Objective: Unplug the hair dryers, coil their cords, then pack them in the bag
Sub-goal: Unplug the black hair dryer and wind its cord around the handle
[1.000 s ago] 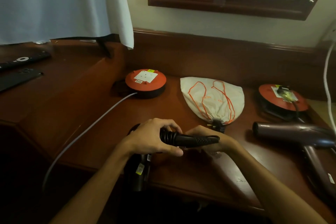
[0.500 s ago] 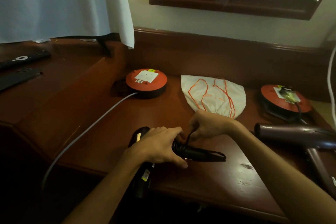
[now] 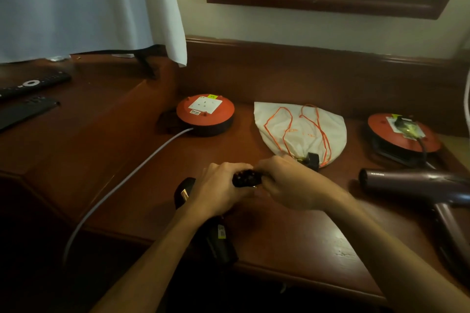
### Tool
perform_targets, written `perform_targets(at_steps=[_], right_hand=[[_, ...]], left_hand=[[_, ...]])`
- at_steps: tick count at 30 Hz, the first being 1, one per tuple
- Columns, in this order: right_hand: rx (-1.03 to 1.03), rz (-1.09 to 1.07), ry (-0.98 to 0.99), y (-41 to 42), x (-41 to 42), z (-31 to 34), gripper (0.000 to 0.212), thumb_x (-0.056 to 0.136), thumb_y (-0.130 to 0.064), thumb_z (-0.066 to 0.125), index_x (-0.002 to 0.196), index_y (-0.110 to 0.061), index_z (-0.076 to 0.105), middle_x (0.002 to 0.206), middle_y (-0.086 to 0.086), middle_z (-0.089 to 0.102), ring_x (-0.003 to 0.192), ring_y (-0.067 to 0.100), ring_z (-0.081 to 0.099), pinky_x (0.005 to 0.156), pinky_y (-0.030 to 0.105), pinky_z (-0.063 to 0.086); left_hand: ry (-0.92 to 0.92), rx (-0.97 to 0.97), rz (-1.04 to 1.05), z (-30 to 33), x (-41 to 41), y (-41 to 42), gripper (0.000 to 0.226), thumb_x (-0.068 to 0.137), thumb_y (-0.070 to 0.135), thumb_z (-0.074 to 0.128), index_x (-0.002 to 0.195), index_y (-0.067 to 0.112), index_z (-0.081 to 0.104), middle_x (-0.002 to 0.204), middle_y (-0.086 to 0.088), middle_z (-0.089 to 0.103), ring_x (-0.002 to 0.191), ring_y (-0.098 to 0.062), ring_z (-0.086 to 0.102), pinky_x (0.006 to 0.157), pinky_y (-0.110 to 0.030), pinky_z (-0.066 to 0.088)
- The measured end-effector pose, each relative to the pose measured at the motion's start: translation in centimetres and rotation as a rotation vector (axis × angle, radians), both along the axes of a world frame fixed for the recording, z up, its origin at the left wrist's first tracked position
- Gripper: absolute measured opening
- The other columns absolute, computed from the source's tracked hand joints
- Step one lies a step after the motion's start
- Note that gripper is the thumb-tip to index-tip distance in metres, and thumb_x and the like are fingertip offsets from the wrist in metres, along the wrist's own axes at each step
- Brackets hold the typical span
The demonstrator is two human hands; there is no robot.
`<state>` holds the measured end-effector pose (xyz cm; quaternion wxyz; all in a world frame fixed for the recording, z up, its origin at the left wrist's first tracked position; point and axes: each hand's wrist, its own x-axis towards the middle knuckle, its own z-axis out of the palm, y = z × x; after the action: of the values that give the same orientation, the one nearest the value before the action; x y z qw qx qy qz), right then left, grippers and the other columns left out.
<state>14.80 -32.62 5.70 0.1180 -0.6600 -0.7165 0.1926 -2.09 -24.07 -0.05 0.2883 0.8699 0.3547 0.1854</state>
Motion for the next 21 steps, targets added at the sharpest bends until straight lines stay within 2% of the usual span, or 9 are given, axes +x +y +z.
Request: perform_targets(at_steps=[2, 5, 7, 10, 13, 16, 18, 21], right_hand=[[0.020, -0.025, -0.015, -1.2, 0.0, -0.4, 0.015, 0.104, -0.021, 0.048, 0.099, -0.019, 0.062, 0.084, -0.003, 0.061, 0.067, 0.012, 0.056, 0.057, 0.028, 0.044], [0.072, -0.051, -0.006, -3.2, 0.3, -1.5, 0.017, 0.103, -0.023, 0.047, 0.093, -0.020, 0.061, 0.083, 0.000, 0.062, 0.067, 0.017, 0.057, 0.061, 0.041, 0.048], [0.138, -0.018, 0.070, -4.2, 0.6, -2.4, 0.018, 0.102, -0.021, 0.049, 0.096, -0.020, 0.065, 0.077, -0.003, 0.062, 0.064, 0.018, 0.056, 0.058, 0.037, 0.042], [0.160, 0.043, 0.161, -5.5, 0.7, -3.7, 0.020, 0.105, -0.026, 0.050, 0.119, -0.025, 0.064, 0.082, -0.008, 0.059, 0.069, 0.013, 0.055, 0.059, 0.026, 0.039], [0.190, 0.089, 0.228, -6.3, 0.1, -5.6, 0.029, 0.106, -0.028, 0.050, 0.134, -0.032, 0.058, 0.084, -0.008, 0.052, 0.071, 0.013, 0.051, 0.063, 0.033, 0.042], [0.217, 0.094, 0.359, -6.2, -0.9, -7.3, 0.031, 0.107, -0.024, 0.050, 0.135, -0.033, 0.058, 0.083, -0.006, 0.048, 0.072, 0.015, 0.048, 0.067, 0.038, 0.041], [0.241, 0.068, 0.356, -6.0, -1.1, -8.2, 0.035, 0.108, -0.022, 0.048, 0.140, -0.035, 0.055, 0.083, -0.003, 0.048, 0.072, 0.016, 0.047, 0.069, 0.035, 0.040], [0.343, 0.033, 0.328, -5.8, -0.8, -9.3, 0.043, 0.105, -0.014, 0.052, 0.145, -0.030, 0.053, 0.082, -0.006, 0.048, 0.070, 0.013, 0.046, 0.062, 0.029, 0.037]], left_hand=[[-0.024, -0.041, 0.010, 0.3, -0.1, 0.2, 0.037, 0.079, 0.053, 0.082, 0.113, 0.042, 0.072, 0.092, 0.019, 0.072, 0.085, 0.001, 0.062, 0.067, -0.022, 0.045], [0.016, -0.064, -0.025, 0.7, -0.5, 0.8, 0.046, 0.077, 0.051, 0.083, 0.120, 0.040, 0.070, 0.083, 0.019, 0.064, 0.078, 0.003, 0.058, 0.066, -0.024, 0.045], [0.058, -0.049, -0.048, 0.6, -0.6, 1.0, 0.052, 0.078, 0.055, 0.080, 0.126, 0.042, 0.066, 0.076, 0.024, 0.057, 0.072, 0.003, 0.054, 0.062, -0.020, 0.036], [0.081, -0.027, -0.070, 0.6, -1.0, 1.2, 0.054, 0.079, 0.066, 0.072, 0.128, 0.047, 0.061, 0.090, 0.026, 0.060, 0.088, 0.000, 0.055, 0.067, -0.021, 0.036], [0.073, -0.047, -0.118, 0.4, -1.4, 1.3, 0.060, 0.074, 0.079, 0.061, 0.126, 0.049, 0.059, 0.109, 0.024, 0.066, 0.099, -0.001, 0.060, 0.076, -0.030, 0.044], [0.020, -0.118, -0.162, 0.3, -1.6, 1.2, 0.066, 0.071, 0.088, 0.057, 0.125, 0.050, 0.058, 0.108, 0.022, 0.069, 0.102, -0.002, 0.064, 0.089, -0.041, 0.053], [-0.029, -0.156, -0.155, 0.3, -1.6, 1.1, 0.057, 0.076, 0.080, 0.064, 0.123, 0.048, 0.060, 0.105, 0.019, 0.070, 0.101, -0.004, 0.065, 0.092, -0.045, 0.054], [-0.110, -0.219, -0.128, 0.4, -1.7, 1.1, 0.045, 0.080, 0.068, 0.072, 0.117, 0.044, 0.066, 0.098, 0.014, 0.071, 0.095, -0.010, 0.069, 0.090, -0.049, 0.057]])
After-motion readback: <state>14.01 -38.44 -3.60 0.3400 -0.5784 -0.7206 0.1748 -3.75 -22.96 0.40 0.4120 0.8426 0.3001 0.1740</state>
